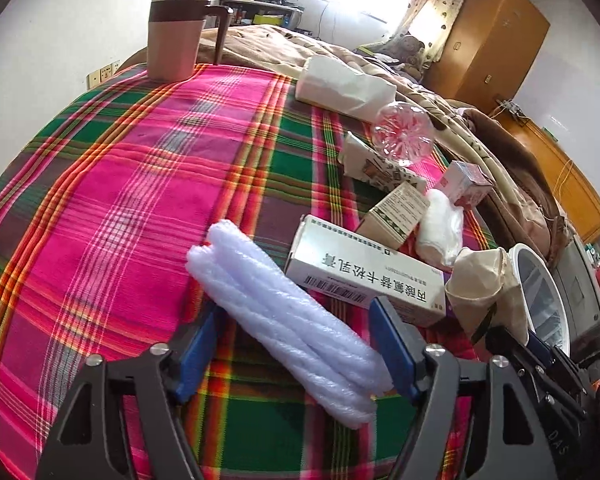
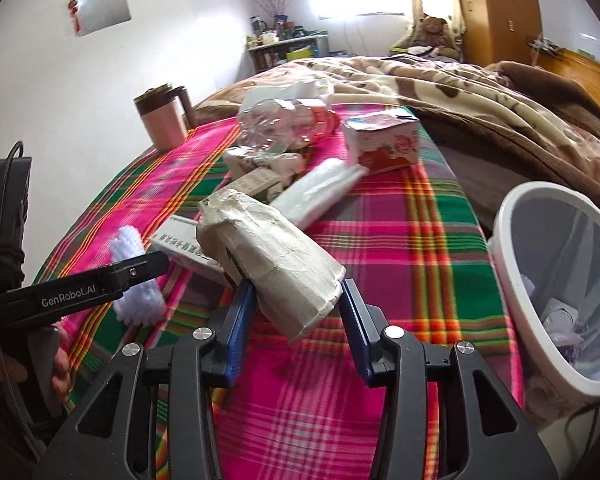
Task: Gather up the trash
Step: 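Grasp the white foam net with the left tool while the right tool grasps the paper bag, then carry the foam net and paper bag over the white wastebasket with both tools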
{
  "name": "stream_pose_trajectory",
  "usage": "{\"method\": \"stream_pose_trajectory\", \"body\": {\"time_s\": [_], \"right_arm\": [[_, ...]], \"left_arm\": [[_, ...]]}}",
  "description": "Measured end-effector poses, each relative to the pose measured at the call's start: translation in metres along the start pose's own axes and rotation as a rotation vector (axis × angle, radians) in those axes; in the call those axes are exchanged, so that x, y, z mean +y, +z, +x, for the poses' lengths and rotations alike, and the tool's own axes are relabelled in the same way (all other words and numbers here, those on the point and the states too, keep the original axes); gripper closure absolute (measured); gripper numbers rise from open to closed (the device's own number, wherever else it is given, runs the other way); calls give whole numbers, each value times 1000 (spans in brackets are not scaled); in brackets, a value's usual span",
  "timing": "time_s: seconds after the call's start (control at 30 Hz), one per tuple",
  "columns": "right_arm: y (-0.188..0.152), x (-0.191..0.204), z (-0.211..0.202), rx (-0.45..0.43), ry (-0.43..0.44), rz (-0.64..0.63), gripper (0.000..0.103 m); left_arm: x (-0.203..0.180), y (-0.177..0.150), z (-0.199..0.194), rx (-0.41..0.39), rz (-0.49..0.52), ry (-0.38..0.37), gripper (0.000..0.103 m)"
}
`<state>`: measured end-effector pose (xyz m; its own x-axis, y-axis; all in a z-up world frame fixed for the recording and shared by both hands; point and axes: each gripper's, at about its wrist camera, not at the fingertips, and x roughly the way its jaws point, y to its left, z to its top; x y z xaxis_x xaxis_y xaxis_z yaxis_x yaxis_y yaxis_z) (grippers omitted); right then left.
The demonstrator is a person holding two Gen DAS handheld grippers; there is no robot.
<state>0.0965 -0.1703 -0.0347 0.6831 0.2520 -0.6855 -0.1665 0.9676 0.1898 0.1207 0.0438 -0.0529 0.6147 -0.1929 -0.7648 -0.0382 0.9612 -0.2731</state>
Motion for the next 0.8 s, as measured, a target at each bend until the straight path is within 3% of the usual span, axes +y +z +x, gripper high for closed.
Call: {"method": "stream_pose_trajectory", "body": {"time_s": [0.1, 0.2, 0.5, 0.8], "right_arm": [[0, -3, -1, -2, -2, 14, 59], [-1, -7, -3, -6, 1, 23, 59], [-2, -9, -7, -22, 13, 40, 59], [-2, -10, -18, -53, 10, 47, 59]], "left_arm": [[2, 0, -2, 2, 7, 11, 52], [9, -1, -4, 7, -8, 7, 62], [14, -6, -13, -8, -17, -15, 68], [-3, -9, -29, -54, 45, -38, 72]]}}
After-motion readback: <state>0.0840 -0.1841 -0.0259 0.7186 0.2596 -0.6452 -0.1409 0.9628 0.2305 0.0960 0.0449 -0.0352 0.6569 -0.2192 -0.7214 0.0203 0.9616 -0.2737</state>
